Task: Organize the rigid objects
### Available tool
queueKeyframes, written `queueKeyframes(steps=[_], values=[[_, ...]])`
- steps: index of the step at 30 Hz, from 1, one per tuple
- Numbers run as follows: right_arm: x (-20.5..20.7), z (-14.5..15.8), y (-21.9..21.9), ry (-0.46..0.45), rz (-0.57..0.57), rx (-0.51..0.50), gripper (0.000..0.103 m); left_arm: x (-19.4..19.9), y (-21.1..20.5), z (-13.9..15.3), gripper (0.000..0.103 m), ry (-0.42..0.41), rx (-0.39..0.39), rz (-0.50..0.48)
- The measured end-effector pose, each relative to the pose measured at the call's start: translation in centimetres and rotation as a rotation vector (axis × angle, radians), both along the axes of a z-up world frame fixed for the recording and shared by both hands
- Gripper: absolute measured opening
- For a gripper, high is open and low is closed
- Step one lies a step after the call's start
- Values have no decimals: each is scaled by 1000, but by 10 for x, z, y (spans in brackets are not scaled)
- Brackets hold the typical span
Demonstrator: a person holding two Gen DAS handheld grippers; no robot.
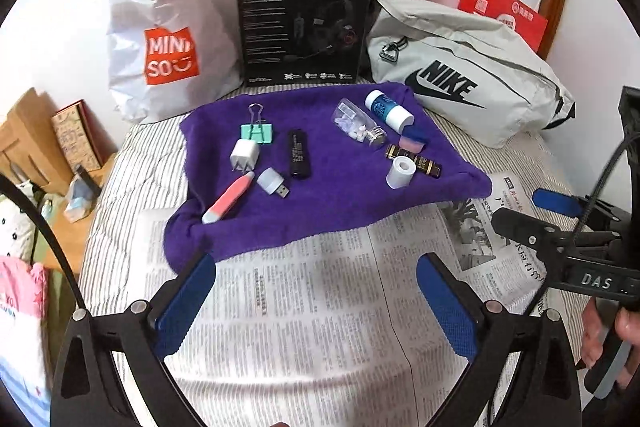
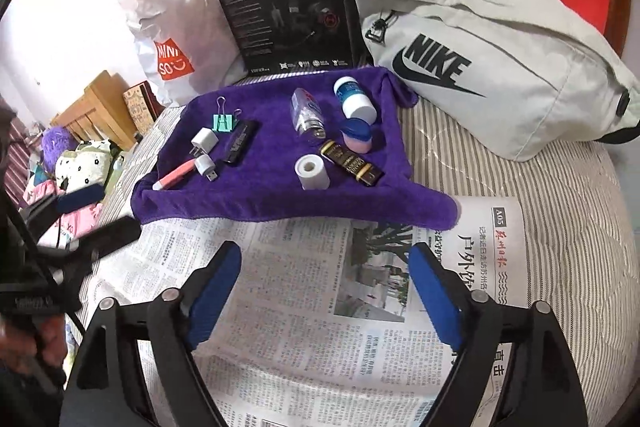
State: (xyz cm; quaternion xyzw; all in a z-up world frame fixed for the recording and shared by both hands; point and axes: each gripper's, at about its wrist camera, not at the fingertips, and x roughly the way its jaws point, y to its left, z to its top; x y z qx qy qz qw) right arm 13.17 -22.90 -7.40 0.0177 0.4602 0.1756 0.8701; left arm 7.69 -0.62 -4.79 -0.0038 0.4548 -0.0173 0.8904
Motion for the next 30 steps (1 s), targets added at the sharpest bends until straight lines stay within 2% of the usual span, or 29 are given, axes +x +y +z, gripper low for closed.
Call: queueKeyframes(steps=[10, 12, 13, 30], values=[[-13, 2, -2, 25, -55, -97, 91, -15, 0, 4, 102, 3, -28, 21], [-17, 4, -5, 19, -65, -99, 102, -16, -1, 5, 102, 3, -27, 21], [-20, 6, -6, 14, -68, -101, 103, -17, -1, 5, 102, 5, -25, 22], [-38, 19, -11, -12, -71, -108, 103, -25, -3, 19, 102, -10, -2, 42]])
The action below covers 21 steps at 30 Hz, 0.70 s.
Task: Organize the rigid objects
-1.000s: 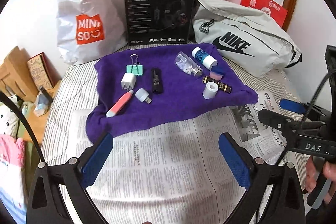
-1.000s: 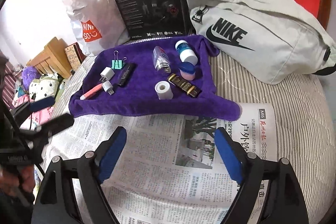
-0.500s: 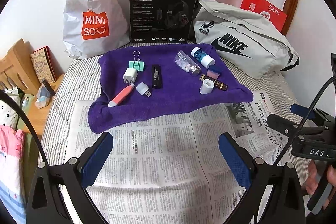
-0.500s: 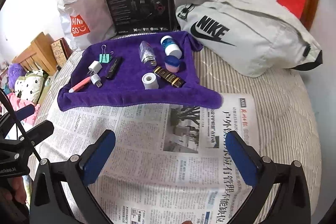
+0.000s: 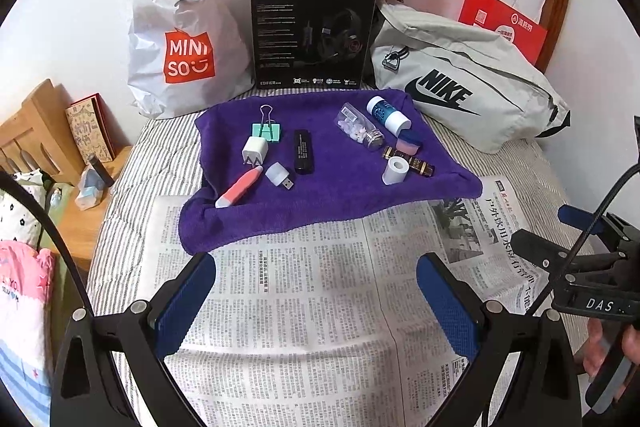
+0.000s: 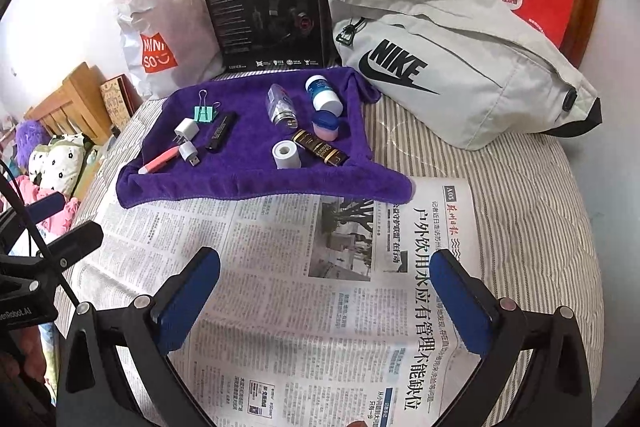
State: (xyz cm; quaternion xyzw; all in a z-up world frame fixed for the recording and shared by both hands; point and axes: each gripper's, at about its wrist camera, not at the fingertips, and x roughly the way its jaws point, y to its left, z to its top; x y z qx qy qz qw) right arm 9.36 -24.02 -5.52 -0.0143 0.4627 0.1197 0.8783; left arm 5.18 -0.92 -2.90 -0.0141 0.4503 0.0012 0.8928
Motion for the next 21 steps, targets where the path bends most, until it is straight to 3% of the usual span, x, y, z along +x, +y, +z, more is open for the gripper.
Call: queueKeyframes(steps=[21], values=[[-6, 3, 4, -1, 10, -22, 103, -1, 2, 1, 102, 5, -1, 12]])
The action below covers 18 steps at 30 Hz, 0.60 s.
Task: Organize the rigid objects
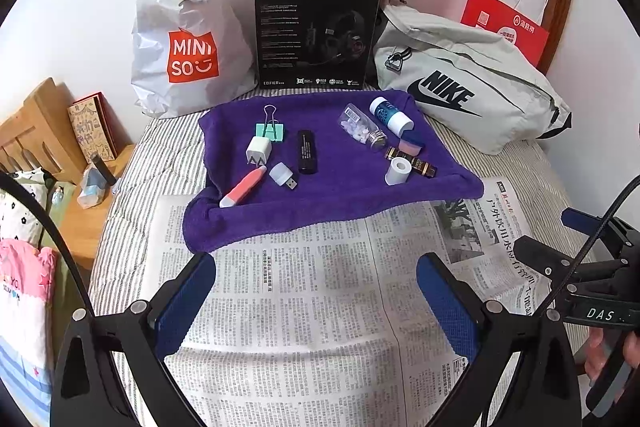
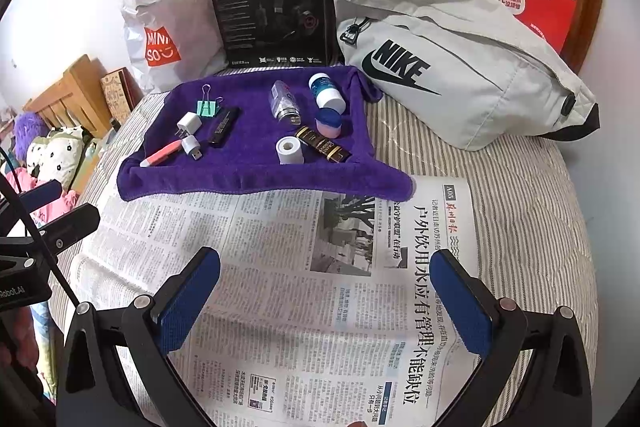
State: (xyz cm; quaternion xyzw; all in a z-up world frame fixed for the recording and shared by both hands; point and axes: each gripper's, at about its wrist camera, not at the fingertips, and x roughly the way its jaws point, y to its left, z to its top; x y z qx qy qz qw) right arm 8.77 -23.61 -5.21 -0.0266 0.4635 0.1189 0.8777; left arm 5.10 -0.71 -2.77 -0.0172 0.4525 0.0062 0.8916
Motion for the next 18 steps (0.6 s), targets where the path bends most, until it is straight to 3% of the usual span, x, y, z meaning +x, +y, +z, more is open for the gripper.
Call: queueKeyframes(steps=[18], values=[[-2, 2, 0, 0, -1, -13, 103, -2, 1, -2, 102, 7, 2, 6]])
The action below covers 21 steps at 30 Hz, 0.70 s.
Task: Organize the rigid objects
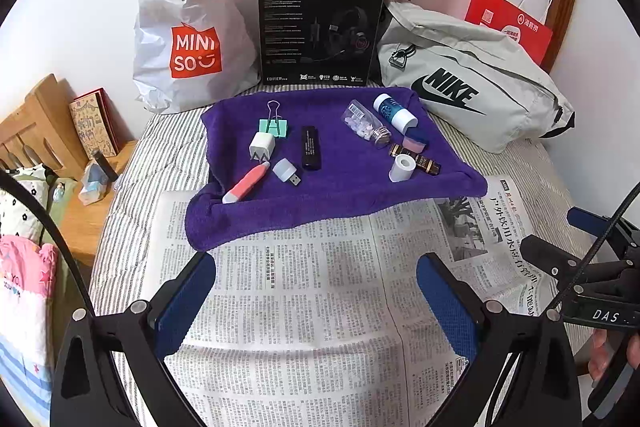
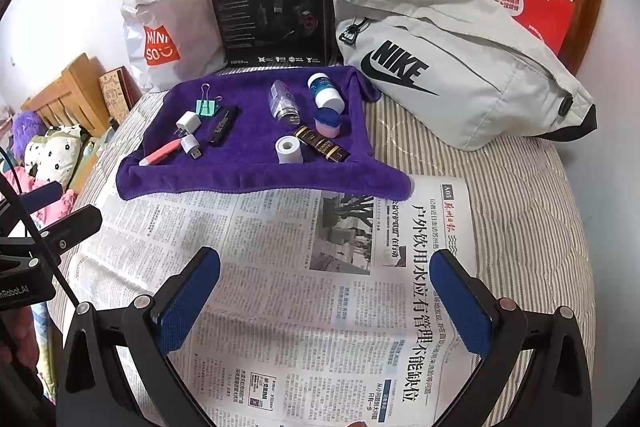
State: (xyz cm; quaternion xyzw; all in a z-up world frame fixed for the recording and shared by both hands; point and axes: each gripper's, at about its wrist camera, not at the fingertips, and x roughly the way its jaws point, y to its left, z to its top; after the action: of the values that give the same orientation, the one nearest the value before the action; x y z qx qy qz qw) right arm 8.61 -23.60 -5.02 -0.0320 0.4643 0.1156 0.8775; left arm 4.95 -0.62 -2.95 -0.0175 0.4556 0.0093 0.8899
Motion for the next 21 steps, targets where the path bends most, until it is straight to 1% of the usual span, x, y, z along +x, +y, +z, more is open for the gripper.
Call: queueKeyframes(steps=[21], values=[[-3, 6, -3, -22, -6, -8, 103, 2, 4, -3, 101, 9, 1, 7]])
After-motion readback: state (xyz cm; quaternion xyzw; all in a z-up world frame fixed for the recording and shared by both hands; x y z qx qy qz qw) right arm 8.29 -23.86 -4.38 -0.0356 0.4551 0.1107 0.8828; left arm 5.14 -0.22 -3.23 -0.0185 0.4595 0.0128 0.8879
